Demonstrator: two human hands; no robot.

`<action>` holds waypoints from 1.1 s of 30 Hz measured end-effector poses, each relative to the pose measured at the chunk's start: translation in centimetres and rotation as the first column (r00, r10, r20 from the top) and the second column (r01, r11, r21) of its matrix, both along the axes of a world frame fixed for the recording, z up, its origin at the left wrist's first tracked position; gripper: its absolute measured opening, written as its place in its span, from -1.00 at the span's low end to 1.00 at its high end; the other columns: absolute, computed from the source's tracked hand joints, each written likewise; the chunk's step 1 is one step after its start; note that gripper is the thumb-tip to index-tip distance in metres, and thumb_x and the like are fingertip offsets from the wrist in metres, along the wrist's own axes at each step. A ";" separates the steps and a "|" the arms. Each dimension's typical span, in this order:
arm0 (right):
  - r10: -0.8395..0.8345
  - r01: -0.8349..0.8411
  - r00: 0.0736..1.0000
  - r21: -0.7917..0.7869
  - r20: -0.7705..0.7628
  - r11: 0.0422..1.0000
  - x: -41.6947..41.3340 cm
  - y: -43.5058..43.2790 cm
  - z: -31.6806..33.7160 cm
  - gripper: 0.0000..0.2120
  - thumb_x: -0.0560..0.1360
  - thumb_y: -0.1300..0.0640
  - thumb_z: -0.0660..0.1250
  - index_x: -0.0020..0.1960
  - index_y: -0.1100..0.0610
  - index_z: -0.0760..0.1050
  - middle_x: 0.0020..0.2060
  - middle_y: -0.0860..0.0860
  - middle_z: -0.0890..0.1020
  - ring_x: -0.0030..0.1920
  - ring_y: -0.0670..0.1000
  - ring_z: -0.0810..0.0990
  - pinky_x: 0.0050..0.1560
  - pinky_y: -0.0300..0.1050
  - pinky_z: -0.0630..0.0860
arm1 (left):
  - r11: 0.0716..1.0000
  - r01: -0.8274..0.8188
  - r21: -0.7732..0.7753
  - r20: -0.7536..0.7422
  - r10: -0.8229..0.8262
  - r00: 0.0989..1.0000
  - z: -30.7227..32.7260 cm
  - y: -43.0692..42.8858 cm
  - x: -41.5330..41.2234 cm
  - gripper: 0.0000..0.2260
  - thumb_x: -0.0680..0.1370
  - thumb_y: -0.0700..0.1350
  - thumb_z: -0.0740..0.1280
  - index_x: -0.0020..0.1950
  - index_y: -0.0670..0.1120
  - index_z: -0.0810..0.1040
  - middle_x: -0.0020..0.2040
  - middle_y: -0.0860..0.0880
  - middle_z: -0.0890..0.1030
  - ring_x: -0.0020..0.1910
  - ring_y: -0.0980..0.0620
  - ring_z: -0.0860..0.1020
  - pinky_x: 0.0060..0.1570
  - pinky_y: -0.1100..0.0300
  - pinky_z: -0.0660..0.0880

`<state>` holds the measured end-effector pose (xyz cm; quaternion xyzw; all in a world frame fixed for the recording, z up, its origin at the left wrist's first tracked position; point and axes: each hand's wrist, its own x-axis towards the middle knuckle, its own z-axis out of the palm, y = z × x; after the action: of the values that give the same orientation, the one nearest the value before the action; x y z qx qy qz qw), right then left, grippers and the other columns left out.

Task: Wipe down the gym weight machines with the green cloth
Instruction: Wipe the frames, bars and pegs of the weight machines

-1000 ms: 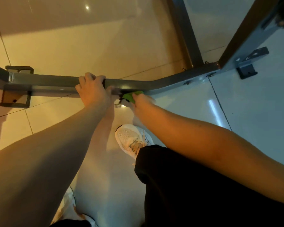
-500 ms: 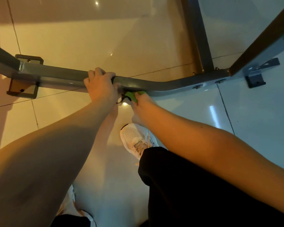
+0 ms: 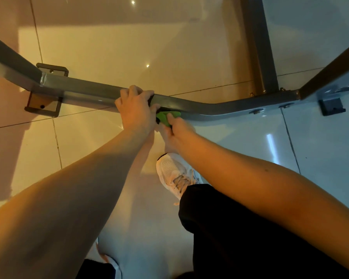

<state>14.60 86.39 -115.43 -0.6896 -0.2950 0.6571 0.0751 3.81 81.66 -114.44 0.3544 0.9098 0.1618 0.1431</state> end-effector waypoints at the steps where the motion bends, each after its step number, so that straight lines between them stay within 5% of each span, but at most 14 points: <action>1: 0.030 -0.029 0.999 0.018 -0.035 0.999 0.0 -0.3 0.5 -0.84 0.62 0.16 0.36 0.15 0.22 0.57 0.06 0.17 0.69 0.08 0.12 0.69 -0.04 -0.04 0.68 | 0.998 -0.035 0.044 0.026 0.034 0.999 0.0 -0.5 0.5 -0.65 0.57 0.06 0.41 0.35 0.06 0.59 0.25 -0.06 0.50 0.32 -0.15 0.34 0.27 -0.03 0.23; 4: 0.172 -0.172 0.985 0.016 0.008 0.985 0.6 -0.5 -0.6 -0.90 0.58 0.08 0.43 0.04 0.10 0.61 0.05 0.17 0.70 0.11 0.18 0.68 0.19 0.21 0.61 | 0.976 -0.172 0.134 0.160 0.150 0.976 -0.6 -2.7 2.3 -0.70 0.58 0.05 0.41 0.29 0.05 0.62 0.24 -0.03 0.51 0.32 -0.09 0.36 0.24 0.07 0.24; 8: 0.155 -0.153 0.980 0.019 -0.124 0.988 0.9 -0.7 -0.6 -0.78 0.60 0.21 0.39 0.24 0.12 0.62 0.08 0.13 0.69 0.13 0.11 0.66 0.23 0.08 0.60 | 0.952 -0.230 0.204 0.513 0.096 0.853 -2.4 -5.1 4.1 -0.73 0.57 -0.01 0.44 0.26 -0.02 0.65 0.13 -0.01 0.60 0.13 0.02 0.54 0.12 0.37 0.43; 10: 0.270 -0.263 0.956 0.073 -0.112 0.962 1.2 -0.4 -0.7 -0.78 0.61 0.23 0.36 0.24 0.10 0.63 0.11 0.12 0.69 0.20 0.09 0.63 0.30 0.06 0.55 | 0.923 -0.323 0.209 0.671 0.105 0.734 -2.2 -5.6 4.5 -0.74 0.58 -0.09 0.44 0.27 -0.07 0.62 0.11 -0.04 0.64 0.07 0.02 0.62 0.08 0.27 0.55; 14: 0.459 -0.443 0.886 0.173 -0.065 0.880 1.9 0.4 0.1 -0.78 0.62 0.30 0.32 0.17 0.09 0.66 0.06 0.06 0.71 0.18 0.06 0.64 0.29 -0.02 0.56 | 0.881 -0.429 0.199 0.744 0.149 0.652 -1.4 -5.3 4.9 -0.81 0.58 -0.21 0.43 0.18 -0.07 0.60 -0.06 0.08 0.62 -0.19 0.28 0.60 -0.24 0.44 0.51; 18: 0.655 -0.677 0.720 0.439 0.229 0.591 3.6 3.1 1.4 -0.82 0.60 0.20 0.37 0.17 0.10 0.67 -0.03 -0.05 0.70 -0.02 -0.08 0.67 0.06 -0.22 0.60 | 0.843 -0.520 0.138 0.672 0.306 0.674 -1.6 -4.6 4.8 -0.90 0.57 -0.23 0.41 0.06 -0.11 0.57 -0.16 0.07 0.56 -0.26 0.20 0.51 -0.41 0.50 0.42; 21: 0.468 -0.677 0.717 0.678 0.517 0.288 4.6 6.3 1.6 -0.78 0.60 0.17 0.34 0.21 0.06 0.65 0.04 -0.05 0.65 0.09 0.01 0.59 0.09 -0.12 0.55 | 0.804 -0.591 0.071 0.640 0.418 0.645 -2.1 -3.5 5.1 -0.88 0.62 -0.12 0.39 0.09 -0.03 0.48 -0.14 0.12 0.51 -0.34 0.22 0.52 -0.46 0.42 0.40; 24: 0.473 -0.788 0.564 0.612 0.677 0.065 4.3 8.5 0.6 -0.73 0.60 0.13 0.36 0.28 0.10 0.62 0.19 0.04 0.61 0.26 0.14 0.44 0.24 -0.02 0.38 | 0.746 -0.666 -0.015 0.687 0.491 0.535 -3.4 -0.9 6.3 -0.83 0.61 -0.03 0.40 0.08 0.06 0.41 -0.09 0.09 0.56 -0.34 0.22 0.55 -0.32 0.27 0.53; 27: 0.556 -0.862 0.436 0.507 0.708 0.031 4.1 8.3 -0.7 -0.69 0.63 0.03 0.32 0.34 0.05 0.59 0.21 0.00 0.64 0.27 0.11 0.40 0.18 -0.05 0.26 | 0.728 -0.685 -0.007 0.692 0.499 0.522 -4.5 1.6 8.4 -0.86 0.57 0.02 0.39 0.03 0.17 0.44 -0.07 0.10 0.61 -0.09 -0.01 0.65 0.02 -0.05 0.63; 33: 0.571 -0.788 0.545 0.607 0.614 0.100 5.0 7.6 -0.8 -0.63 0.60 0.02 0.37 0.39 0.06 0.56 0.20 -0.03 0.63 0.27 0.06 0.36 0.27 0.01 0.33 | 0.640 -0.765 -0.066 0.806 0.486 0.338 -5.5 3.6 11.1 -0.88 0.58 -0.04 0.40 0.10 0.12 0.60 -0.09 0.10 0.68 -0.09 0.06 0.65 0.04 0.09 0.64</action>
<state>19.58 94.03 -116.20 -0.4061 -0.8629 0.2962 0.0518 14.90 85.24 -119.92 -0.1163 0.7801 0.4855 0.3772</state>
